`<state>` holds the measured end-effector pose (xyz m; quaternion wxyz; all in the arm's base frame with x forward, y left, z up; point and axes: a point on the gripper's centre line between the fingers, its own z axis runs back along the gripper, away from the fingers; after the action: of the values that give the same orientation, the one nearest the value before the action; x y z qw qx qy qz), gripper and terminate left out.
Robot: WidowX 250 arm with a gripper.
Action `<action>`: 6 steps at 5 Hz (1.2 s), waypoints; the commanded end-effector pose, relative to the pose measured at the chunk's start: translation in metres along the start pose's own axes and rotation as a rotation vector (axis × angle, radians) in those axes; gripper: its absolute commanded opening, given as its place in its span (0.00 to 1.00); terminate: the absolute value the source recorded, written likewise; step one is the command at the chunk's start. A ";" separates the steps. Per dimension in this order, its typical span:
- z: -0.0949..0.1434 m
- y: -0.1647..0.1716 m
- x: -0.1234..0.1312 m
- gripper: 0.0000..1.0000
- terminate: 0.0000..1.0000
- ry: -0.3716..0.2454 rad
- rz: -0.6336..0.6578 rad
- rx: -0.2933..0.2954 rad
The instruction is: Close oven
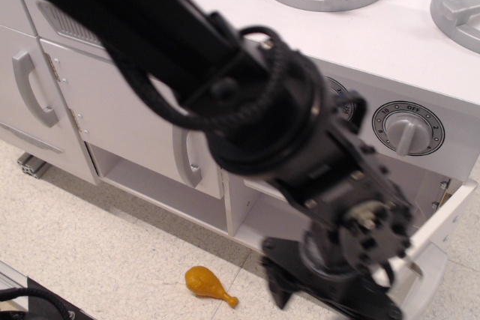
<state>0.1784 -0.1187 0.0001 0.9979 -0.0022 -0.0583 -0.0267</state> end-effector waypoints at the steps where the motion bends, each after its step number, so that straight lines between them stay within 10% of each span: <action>1: 0.024 0.043 0.020 1.00 0.00 -0.061 0.032 0.003; 4: 0.072 0.072 0.028 1.00 0.00 -0.095 0.053 -0.057; 6: 0.027 0.048 0.001 1.00 0.00 -0.026 0.018 -0.100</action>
<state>0.1733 -0.0737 0.0179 0.9970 -0.0499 -0.0546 -0.0204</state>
